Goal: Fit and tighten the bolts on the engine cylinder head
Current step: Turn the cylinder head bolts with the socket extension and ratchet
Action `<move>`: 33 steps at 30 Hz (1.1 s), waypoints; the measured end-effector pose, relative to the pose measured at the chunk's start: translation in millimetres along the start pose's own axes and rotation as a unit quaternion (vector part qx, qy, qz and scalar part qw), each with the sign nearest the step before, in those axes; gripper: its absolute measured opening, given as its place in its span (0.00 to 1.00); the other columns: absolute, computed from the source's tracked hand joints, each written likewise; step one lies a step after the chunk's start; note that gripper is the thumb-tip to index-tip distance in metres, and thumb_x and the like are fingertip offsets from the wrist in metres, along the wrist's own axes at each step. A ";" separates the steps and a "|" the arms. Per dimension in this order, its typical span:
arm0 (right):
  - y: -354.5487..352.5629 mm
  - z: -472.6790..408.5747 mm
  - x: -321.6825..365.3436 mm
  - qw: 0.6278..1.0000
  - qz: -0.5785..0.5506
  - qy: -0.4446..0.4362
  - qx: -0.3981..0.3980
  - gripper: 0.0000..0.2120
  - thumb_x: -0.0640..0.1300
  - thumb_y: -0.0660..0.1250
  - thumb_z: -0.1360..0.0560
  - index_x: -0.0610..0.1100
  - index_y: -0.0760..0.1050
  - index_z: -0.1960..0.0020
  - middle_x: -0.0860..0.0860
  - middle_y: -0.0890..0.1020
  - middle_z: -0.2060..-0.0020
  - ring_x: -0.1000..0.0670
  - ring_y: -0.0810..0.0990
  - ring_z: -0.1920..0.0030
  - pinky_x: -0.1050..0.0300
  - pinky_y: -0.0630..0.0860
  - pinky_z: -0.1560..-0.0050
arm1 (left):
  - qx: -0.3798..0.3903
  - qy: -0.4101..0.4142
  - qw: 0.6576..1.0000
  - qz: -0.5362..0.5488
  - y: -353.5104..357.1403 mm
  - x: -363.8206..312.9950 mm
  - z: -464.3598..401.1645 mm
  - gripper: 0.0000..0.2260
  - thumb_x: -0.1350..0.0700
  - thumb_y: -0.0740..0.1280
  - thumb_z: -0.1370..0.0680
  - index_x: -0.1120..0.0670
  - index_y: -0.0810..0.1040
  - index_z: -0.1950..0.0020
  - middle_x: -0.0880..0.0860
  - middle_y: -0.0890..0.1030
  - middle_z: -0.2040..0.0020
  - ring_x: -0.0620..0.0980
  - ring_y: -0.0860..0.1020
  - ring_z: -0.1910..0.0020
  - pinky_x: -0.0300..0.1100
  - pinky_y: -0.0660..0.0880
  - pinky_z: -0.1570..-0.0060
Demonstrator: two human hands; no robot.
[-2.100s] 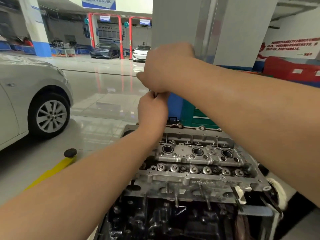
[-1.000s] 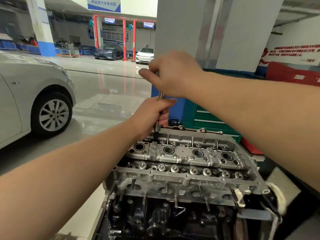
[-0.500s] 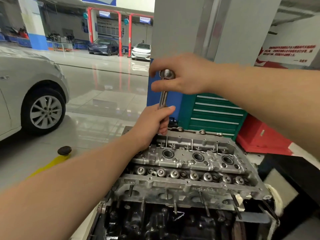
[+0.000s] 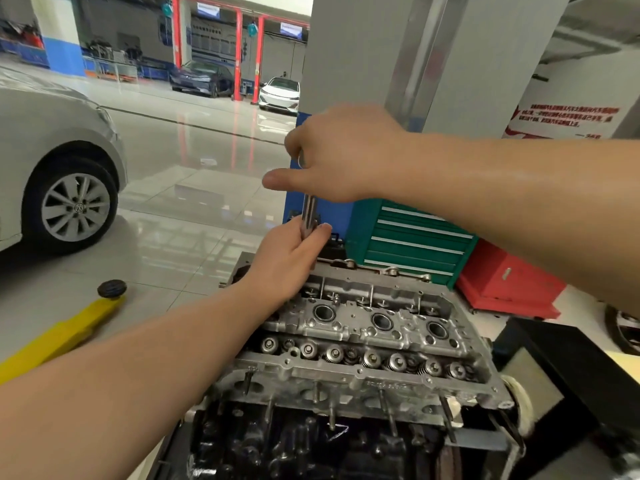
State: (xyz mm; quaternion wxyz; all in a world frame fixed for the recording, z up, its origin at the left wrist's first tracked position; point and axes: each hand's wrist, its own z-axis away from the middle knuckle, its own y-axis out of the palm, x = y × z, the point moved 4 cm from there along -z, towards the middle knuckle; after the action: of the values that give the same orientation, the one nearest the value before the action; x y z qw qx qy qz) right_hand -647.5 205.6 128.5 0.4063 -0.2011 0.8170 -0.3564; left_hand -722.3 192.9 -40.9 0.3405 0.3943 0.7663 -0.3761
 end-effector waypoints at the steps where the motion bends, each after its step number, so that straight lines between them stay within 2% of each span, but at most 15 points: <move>1: 0.3 3.5 -5.8 0.998 -0.055 -0.039 0.004 0.28 0.77 0.55 0.25 0.52 0.74 0.56 0.57 0.75 0.68 0.54 0.72 0.67 0.57 0.63 0.68 | 0.008 0.000 1.000 0.003 1.5 -0.7 -0.8 0.24 0.40 0.61 0.19 0.61 0.73 0.59 0.56 0.79 0.66 0.52 0.76 0.67 0.52 0.72 0.62; 3: 3.2 12.9 -19.3 0.983 -0.137 -0.119 0.026 0.23 0.71 0.60 0.23 0.52 0.76 0.48 0.58 0.78 0.61 0.51 0.76 0.61 0.55 0.69 0.64 | 0.024 0.007 1.000 -0.013 5.2 -3.4 -1.6 0.22 0.40 0.61 0.19 0.59 0.72 0.57 0.57 0.80 0.65 0.54 0.77 0.65 0.55 0.74 0.60; 5: 8.3 19.7 -32.4 0.971 -0.181 -0.145 0.053 0.23 0.67 0.62 0.21 0.52 0.73 0.36 0.57 0.79 0.48 0.50 0.79 0.48 0.53 0.75 0.51 | 0.024 0.013 0.999 -0.030 6.0 -4.4 -2.8 0.20 0.40 0.61 0.18 0.58 0.72 0.56 0.56 0.80 0.65 0.55 0.78 0.64 0.56 0.75 0.58; 7: 9.3 21.9 -34.2 0.969 -0.197 -0.142 0.049 0.23 0.66 0.60 0.20 0.52 0.70 0.33 0.59 0.75 0.46 0.53 0.76 0.48 0.54 0.73 0.50 | 0.015 0.022 0.999 -0.046 4.8 -3.2 -2.9 0.19 0.40 0.60 0.18 0.56 0.72 0.56 0.55 0.80 0.65 0.53 0.78 0.64 0.56 0.76 0.58; 9: 6.9 20.1 -25.0 0.977 -0.154 -0.144 0.018 0.23 0.66 0.55 0.19 0.49 0.72 0.37 0.57 0.76 0.52 0.52 0.74 0.54 0.54 0.71 0.55 | -0.002 0.043 0.997 -0.061 2.6 -3.0 -0.5 0.17 0.40 0.62 0.18 0.53 0.70 0.56 0.54 0.78 0.66 0.49 0.76 0.66 0.53 0.74 0.63; 12: 0.4 9.7 -2.8 0.996 -0.017 -0.086 -0.021 0.25 0.66 0.47 0.18 0.47 0.71 0.54 0.51 0.75 0.66 0.44 0.75 0.64 0.50 0.73 0.63 | -0.032 0.063 0.994 -0.087 -0.9 -4.3 2.4 0.16 0.38 0.66 0.19 0.48 0.66 0.56 0.50 0.73 0.68 0.45 0.75 0.62 0.44 0.65 0.69; 15: 1.5 -7.8 -0.3 0.996 0.057 0.038 0.060 0.27 0.66 0.51 0.18 0.46 0.65 0.64 0.51 0.70 0.69 0.48 0.70 0.69 0.55 0.65 0.68 | -0.045 0.064 0.992 -0.096 -2.0 -3.8 1.0 0.17 0.38 0.66 0.19 0.46 0.64 0.57 0.49 0.74 0.69 0.43 0.75 0.62 0.37 0.64 0.71; 17: 4.4 -12.9 -2.1 0.992 0.062 0.058 0.098 0.26 0.66 0.54 0.19 0.48 0.65 0.65 0.50 0.71 0.68 0.49 0.69 0.69 0.55 0.65 0.68 | -0.036 0.061 0.993 -0.092 -0.5 -2.6 -0.7 0.16 0.38 0.63 0.17 0.48 0.66 0.56 0.51 0.77 0.68 0.46 0.76 0.66 0.39 0.70 0.68; 19: 5.7 -12.9 -3.8 0.996 0.047 0.031 0.075 0.28 0.71 0.53 0.21 0.49 0.68 0.65 0.52 0.72 0.68 0.50 0.70 0.69 0.55 0.68 0.67 | -0.020 0.055 0.997 -0.055 1.0 -3.1 -1.0 0.17 0.38 0.59 0.16 0.51 0.69 0.52 0.54 0.80 0.66 0.50 0.78 0.67 0.52 0.76 0.60; 22: 3.0 -1.0 -6.5 0.992 -0.036 -0.121 -0.008 0.31 0.74 0.52 0.23 0.47 0.74 0.58 0.54 0.75 0.70 0.46 0.74 0.69 0.52 0.72 0.67 | 0.005 0.067 0.997 -0.025 2.5 -6.1 0.3 0.18 0.39 0.58 0.15 0.54 0.71 0.48 0.56 0.80 0.66 0.53 0.79 0.67 0.59 0.76 0.59; 24: 1.6 7.9 -14.3 0.971 -0.090 -0.222 -0.028 0.26 0.66 0.58 0.20 0.43 0.76 0.52 0.49 0.79 0.64 0.43 0.76 0.64 0.47 0.74 0.63 | 0.022 0.071 0.997 -0.034 4.5 -8.3 0.0 0.18 0.39 0.58 0.15 0.54 0.71 0.47 0.56 0.80 0.65 0.53 0.78 0.67 0.59 0.76 0.60; 27: 5.5 9.4 -22.8 0.976 -0.128 -0.175 0.033 0.27 0.65 0.55 0.20 0.43 0.74 0.38 0.48 0.79 0.47 0.44 0.77 0.51 0.43 0.76 0.50 | 0.014 0.047 0.999 -0.021 2.7 -6.7 -0.5 0.17 0.39 0.58 0.15 0.53 0.70 0.50 0.56 0.80 0.64 0.55 0.79 0.66 0.61 0.76 0.59; 29: 1.3 8.5 -11.1 0.979 -0.122 -0.157 0.029 0.26 0.64 0.51 0.19 0.44 0.74 0.42 0.50 0.78 0.52 0.45 0.76 0.54 0.44 0.75 0.52 | 0.003 0.044 0.999 -0.030 1.0 -6.6 0.4 0.16 0.40 0.59 0.15 0.53 0.70 0.50 0.56 0.81 0.64 0.54 0.80 0.65 0.61 0.76 0.57; 31: -1.2 2.5 5.0 0.986 -0.054 -0.159 0.021 0.22 0.59 0.50 0.16 0.44 0.73 0.52 0.50 0.75 0.61 0.43 0.73 0.61 0.45 0.73 0.58 | -0.006 0.042 0.999 -0.025 -0.7 -7.3 2.5 0.16 0.39 0.60 0.17 0.52 0.70 0.49 0.56 0.81 0.63 0.54 0.80 0.63 0.61 0.77 0.56; 33: -3.6 -8.6 17.4 0.993 0.021 -0.108 0.043 0.19 0.53 0.53 0.16 0.45 0.68 0.61 0.51 0.71 0.68 0.44 0.71 0.67 0.49 0.72 0.63 | -0.015 0.039 0.999 -0.016 -2.9 -8.4 4.2 0.15 0.37 0.61 0.18 0.48 0.70 0.47 0.55 0.82 0.63 0.54 0.82 0.62 0.60 0.78 0.55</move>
State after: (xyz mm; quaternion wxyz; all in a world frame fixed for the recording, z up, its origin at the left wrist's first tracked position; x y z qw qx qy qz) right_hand -664.5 196.1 125.7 0.5082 -0.2035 0.7561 -0.3586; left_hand -720.0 185.2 -35.2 0.3105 0.3910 0.7908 -0.3540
